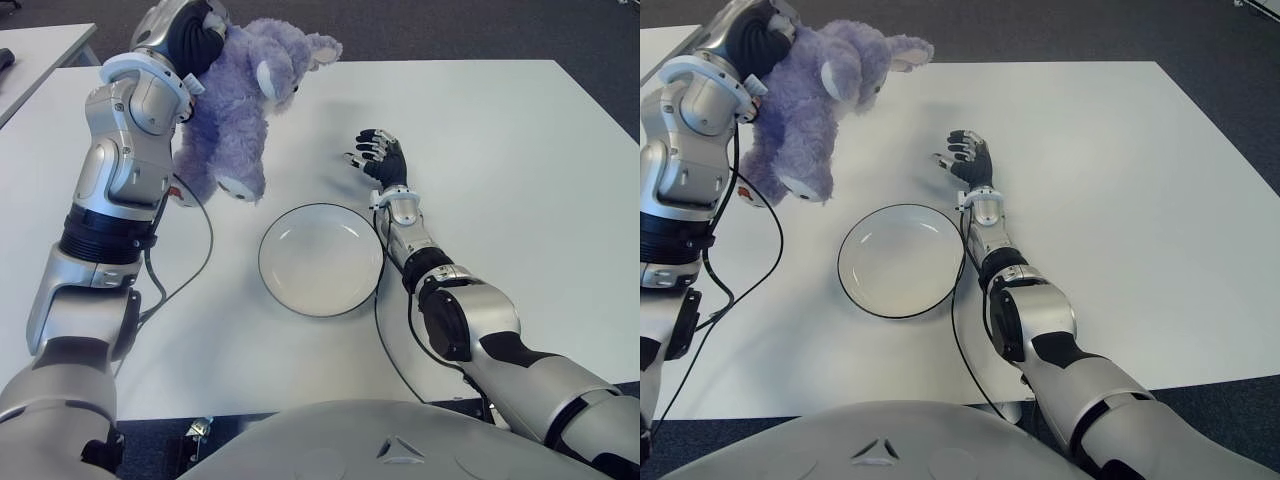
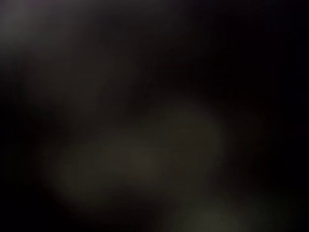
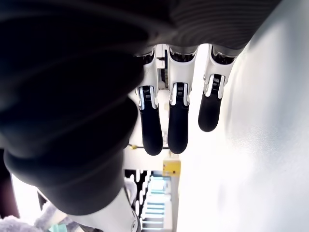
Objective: Put the doll into the plate.
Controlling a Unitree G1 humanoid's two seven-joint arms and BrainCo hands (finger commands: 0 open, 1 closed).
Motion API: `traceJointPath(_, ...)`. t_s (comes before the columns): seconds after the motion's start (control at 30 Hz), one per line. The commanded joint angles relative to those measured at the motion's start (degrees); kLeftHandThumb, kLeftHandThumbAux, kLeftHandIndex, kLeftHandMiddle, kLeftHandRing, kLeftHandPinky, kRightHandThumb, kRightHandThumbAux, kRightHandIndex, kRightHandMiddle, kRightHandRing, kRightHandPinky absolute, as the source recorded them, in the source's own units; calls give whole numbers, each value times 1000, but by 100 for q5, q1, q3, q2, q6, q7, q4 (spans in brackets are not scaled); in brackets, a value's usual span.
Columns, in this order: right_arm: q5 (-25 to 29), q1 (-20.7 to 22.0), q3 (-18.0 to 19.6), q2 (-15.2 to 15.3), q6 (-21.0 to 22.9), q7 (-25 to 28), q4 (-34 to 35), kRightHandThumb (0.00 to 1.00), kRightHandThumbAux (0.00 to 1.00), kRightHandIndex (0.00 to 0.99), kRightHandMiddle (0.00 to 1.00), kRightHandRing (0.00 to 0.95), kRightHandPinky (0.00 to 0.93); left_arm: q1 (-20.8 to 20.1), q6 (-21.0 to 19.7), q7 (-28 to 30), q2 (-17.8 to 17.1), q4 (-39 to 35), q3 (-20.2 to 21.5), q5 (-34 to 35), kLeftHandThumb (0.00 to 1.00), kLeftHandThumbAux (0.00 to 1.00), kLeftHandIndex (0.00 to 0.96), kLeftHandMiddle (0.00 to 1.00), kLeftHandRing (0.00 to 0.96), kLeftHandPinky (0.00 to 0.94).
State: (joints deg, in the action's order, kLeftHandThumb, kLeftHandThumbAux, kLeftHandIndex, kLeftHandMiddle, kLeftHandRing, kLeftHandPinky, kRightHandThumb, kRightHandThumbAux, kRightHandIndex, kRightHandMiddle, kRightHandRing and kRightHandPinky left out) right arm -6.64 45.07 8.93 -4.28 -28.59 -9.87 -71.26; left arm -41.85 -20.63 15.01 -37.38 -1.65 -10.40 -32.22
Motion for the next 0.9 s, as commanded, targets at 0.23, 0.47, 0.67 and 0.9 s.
traceJointPath(0.23, 11, -1148, 26, -571, 685, 9, -725, 181, 967, 312, 333, 309, 237, 129, -301, 349, 78, -803, 27, -116, 969, 617, 758, 826, 856, 859)
traceJointPath(0.47, -15, -1146, 4, -565, 690, -15, -727, 154, 965, 304, 335, 313, 249, 403, -635, 493, 179, -1578, -50, -234, 980, 612, 754, 821, 852, 857)
traceJointPath(0.67, -1, -1145, 11, -567, 696, -11, -727, 163, 964, 306, 328, 306, 239, 508, -784, 581, 211, -1873, -79, -291, 984, 609, 750, 819, 848, 852)
traceJointPath(0.9, 29, -1143, 34, -575, 689, 0, -725, 174, 968, 310, 334, 317, 252, 585, -795, 710, 178, -2103, -76, -239, 989, 606, 749, 819, 846, 849)
